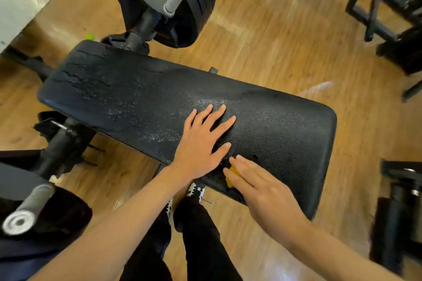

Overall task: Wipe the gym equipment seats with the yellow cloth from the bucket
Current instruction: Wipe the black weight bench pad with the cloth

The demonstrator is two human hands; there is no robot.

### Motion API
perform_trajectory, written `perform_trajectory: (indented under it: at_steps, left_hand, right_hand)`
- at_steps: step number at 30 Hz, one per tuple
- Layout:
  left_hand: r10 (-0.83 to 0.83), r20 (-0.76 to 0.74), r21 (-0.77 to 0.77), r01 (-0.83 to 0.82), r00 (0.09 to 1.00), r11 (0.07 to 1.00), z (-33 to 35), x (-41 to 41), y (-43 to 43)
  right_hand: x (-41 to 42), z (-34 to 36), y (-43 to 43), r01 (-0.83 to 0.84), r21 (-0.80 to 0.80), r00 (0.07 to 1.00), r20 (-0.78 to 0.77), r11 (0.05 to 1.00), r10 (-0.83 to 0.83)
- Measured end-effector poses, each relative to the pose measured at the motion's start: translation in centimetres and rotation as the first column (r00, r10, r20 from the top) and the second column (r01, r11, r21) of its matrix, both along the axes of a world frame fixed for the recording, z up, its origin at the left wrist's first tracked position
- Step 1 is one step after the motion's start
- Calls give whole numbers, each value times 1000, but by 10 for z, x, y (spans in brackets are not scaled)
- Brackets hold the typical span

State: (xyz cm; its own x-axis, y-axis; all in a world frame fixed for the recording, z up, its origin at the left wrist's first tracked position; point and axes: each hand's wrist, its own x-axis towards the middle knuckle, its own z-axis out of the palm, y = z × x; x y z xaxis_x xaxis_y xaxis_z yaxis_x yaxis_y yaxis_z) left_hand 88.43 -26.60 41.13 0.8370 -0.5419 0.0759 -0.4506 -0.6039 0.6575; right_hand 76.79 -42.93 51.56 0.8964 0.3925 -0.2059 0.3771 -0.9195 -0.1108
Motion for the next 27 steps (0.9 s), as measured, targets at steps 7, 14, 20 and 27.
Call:
perform_trajectory:
  at_steps: [7,14,20,27]
  left_hand:
    - [-39,-106,-35,36,994,999,2,8,3]
    - [-36,-62,-43,33,997,999,6,29,28]
    - [210,-34,119,-205,977,972,-35,49,96]
    - [311,-83,185,-292,947,938,-64,41,106]
  right_hand:
    - [146,-15,-41,382,-17,923,58,924,-380]
    - [143,-35,-39,343,-42,930,156,939,-333]
    - [149,-36,-36,412,-32,905,131,911,-405]
    - [44,-34,37,273,45,961,41,961,-275]
